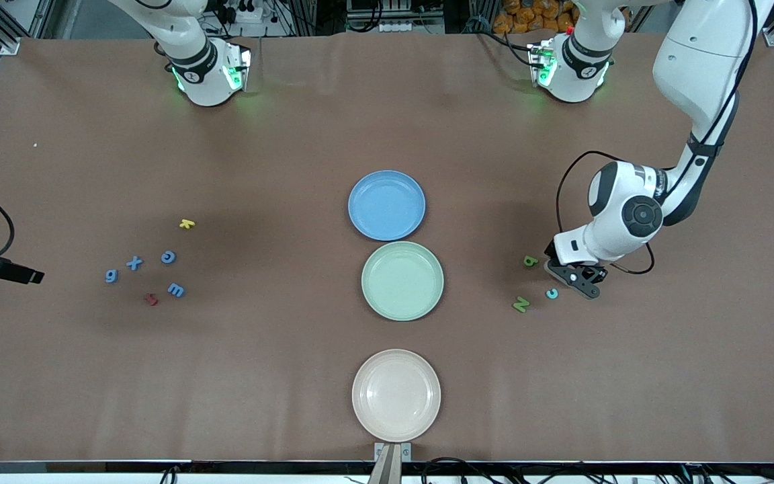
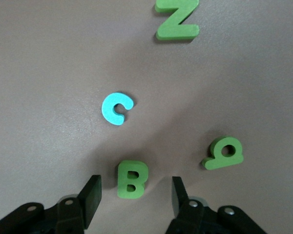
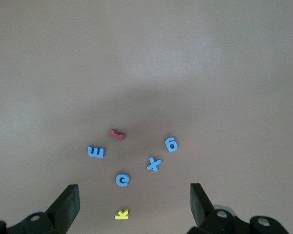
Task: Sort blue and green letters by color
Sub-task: 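Lower the left gripper and grasp the green letter B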
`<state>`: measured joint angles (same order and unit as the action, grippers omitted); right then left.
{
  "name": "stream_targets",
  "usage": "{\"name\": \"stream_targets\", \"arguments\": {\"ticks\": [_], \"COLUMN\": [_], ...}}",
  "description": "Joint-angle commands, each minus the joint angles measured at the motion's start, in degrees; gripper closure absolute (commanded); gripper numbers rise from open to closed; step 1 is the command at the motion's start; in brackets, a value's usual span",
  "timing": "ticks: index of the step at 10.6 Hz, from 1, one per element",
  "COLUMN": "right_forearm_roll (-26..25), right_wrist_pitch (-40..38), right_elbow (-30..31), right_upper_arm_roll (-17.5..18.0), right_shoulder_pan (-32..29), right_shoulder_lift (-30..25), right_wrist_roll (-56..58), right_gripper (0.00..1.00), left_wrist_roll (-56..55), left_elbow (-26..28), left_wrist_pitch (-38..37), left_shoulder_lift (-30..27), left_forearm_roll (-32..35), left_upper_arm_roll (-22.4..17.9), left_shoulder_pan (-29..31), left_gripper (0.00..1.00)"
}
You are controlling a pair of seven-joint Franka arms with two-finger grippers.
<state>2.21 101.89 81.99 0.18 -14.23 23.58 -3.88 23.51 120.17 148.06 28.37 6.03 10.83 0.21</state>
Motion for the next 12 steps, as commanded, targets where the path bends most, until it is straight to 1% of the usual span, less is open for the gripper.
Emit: {"name": "stream_targets", "arguments": {"ticks": [1, 2, 4, 5, 6, 8, 9, 10, 11, 12], "right_forearm_roll": [-0.3, -0.2, -0.2, -0.2, -0.2, -0.2, -0.2, -0.2, -0.2, -0.2], "right_wrist_pitch": [0.5, 0.8, 0.9, 0.6, 0.3, 0.7, 1.3, 1.7, 2.9, 5.1], "right_elbow": [-0.8, -0.8, -0.7, -0.6, -0.6, -0.3, -0.3, -0.1, 0.9, 3.2], "right_upper_arm_roll": [0.4, 0.4, 0.4, 0.4, 0.4, 0.4, 0.4, 0.4, 0.4, 0.4], "right_shoulder_pan": [-0.6, -1.2, -1.1, -1.2, -1.1, -1.4, -1.6, -2.1, -2.5, -2.7], "right_shoulder_lift": [1.5, 1.6, 1.6, 1.5, 1.6, 1.8, 2.3, 2.3, 2.2, 1.7], "right_wrist_roll": [0.3, 0.1, 0.6, 0.7, 0.5, 0.8, 0.9, 0.9, 0.9, 0.8], "right_gripper": [0.0, 0.0, 0.0, 0.0, 0.0, 0.0, 0.0, 0.0, 0.0, 0.0], "left_wrist_roll": [0.1, 0.0, 0.0, 0.0, 0.0, 0.0, 0.0, 0.0, 0.1, 0.1], "left_elbow": [-0.5, -0.5, -0.6, -0.7, -0.7, -0.7, -0.7, -0.7, -1.0, -1.2], "left_wrist_pitch": [1.0, 1.1, 1.4, 1.8, 1.8, 1.8, 1.8, 1.8, 1.8, 1.7], "left_shoulder_lift": [0.7, 0.8, 1.3, 1.4, 1.5, 1.5, 1.5, 1.5, 1.4, 1.0], "left_forearm_roll": [1.3, 1.3, 1.3, 1.3, 1.4, 1.4, 1.4, 1.4, 1.4, 1.3], "left_upper_arm_roll": [0.2, 0.2, 0.2, 0.1, 0.1, 0.2, 0.1, 0.2, 0.2, 0.2], "left_shoulder_pan": [0.1, 0.1, 0.1, 0.1, 0.1, 0.1, 0.1, 0.1, 0.2, 0.6], "left_gripper": [0.48, 0.52, 0.54, 0.57, 0.58, 0.58, 0.72, 0.96, 1.0, 1.0]}}
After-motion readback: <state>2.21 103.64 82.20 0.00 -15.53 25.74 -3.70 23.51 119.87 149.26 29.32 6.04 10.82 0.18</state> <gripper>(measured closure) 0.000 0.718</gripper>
